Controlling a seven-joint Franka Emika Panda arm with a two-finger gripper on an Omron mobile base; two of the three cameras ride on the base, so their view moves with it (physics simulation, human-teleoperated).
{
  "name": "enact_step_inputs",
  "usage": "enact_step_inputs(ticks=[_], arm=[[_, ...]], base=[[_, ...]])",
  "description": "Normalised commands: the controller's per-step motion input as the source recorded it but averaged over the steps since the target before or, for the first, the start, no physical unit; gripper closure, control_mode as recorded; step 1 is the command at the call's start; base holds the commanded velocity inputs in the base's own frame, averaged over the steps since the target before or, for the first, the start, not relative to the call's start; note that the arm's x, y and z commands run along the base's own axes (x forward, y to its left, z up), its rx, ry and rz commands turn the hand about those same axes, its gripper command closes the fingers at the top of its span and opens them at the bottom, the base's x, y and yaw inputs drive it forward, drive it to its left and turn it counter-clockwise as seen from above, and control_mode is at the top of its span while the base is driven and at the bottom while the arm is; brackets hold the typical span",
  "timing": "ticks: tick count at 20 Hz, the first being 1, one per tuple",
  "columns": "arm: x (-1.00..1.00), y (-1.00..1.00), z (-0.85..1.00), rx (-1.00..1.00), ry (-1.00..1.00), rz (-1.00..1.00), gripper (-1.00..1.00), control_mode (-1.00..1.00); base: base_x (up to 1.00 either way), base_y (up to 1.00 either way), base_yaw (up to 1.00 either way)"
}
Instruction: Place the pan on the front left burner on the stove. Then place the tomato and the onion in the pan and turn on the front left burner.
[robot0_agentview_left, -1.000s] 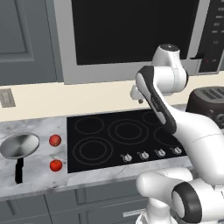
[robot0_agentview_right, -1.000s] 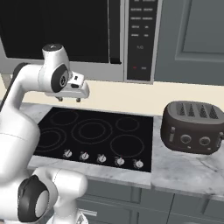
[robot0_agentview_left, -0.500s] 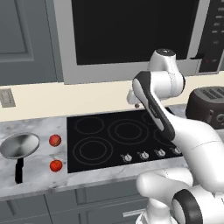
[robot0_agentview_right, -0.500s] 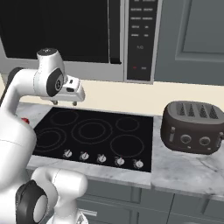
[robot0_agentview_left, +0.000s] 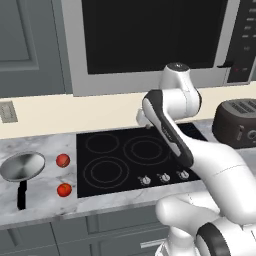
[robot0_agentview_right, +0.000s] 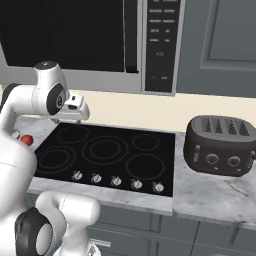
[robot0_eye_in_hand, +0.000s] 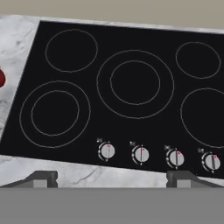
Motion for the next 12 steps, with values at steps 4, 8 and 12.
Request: enact_step_inputs(ticks=[4, 8, 12], arm=[[-0.01, 0.37, -0.06, 0.0, 0.0, 0.0, -1.0, -1.0], [-0.02, 0.2, 0.0, 0.0, 0.0, 0.0, -1.0, -1.0], [-0.03, 0.14, 0.0, 0.0, 0.0, 0.0, -1.0, -1.0]], base=[[0.0, 0.0, 0.0], [0.0, 0.0, 0.0], [0.0, 0.0, 0.0]])
